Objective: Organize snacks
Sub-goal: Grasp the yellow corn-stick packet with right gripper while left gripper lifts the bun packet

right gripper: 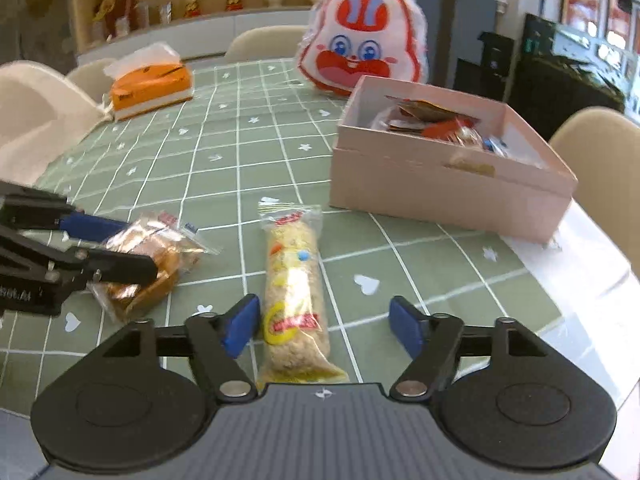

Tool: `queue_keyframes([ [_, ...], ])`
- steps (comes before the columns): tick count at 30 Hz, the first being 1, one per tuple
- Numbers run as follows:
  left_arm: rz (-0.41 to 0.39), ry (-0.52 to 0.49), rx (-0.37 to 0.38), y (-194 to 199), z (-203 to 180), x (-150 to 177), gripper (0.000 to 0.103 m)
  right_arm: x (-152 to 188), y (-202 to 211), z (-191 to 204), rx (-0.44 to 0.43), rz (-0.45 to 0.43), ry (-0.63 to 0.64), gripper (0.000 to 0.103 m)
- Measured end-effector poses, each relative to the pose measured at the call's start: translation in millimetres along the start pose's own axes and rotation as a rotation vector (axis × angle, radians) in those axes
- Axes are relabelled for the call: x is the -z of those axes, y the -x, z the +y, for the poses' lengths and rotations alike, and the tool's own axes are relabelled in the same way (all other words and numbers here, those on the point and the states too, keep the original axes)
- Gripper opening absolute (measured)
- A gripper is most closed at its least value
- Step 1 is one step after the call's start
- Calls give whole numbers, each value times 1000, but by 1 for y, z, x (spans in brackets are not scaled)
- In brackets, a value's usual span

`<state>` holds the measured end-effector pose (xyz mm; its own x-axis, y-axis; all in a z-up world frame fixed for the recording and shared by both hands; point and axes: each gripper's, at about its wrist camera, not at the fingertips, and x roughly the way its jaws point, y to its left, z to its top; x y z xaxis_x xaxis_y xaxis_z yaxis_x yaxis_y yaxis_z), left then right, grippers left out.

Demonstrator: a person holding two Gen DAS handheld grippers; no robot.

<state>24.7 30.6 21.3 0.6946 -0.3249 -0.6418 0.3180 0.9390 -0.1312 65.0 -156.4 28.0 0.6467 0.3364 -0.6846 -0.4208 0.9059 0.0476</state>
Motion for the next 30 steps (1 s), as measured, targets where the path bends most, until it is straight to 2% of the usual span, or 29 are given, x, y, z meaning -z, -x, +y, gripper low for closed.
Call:
queue_keyframes([
  [10,14,-9,24,-6,-7,-3,57,6,1,0,-13,-20,1,80],
  [14,35,-13,62,-10,-10,-2,61,7,2,0,-17,-23,-3,80],
  [18,29,-11,42,-12,-10,-2,66,7,2,-1,-24,-25,-9,81],
  [20,25,-10,16,-12,-9,-2,74,7,1,-2,-26,-26,-11,81],
  [25,35,0,34,-15,-10,-2,71,7,1,-3,-41,-23,-9,85],
  [30,36,-31,46,-15,-18,1,71,6,-1,-1,-55,-10,9,92],
])
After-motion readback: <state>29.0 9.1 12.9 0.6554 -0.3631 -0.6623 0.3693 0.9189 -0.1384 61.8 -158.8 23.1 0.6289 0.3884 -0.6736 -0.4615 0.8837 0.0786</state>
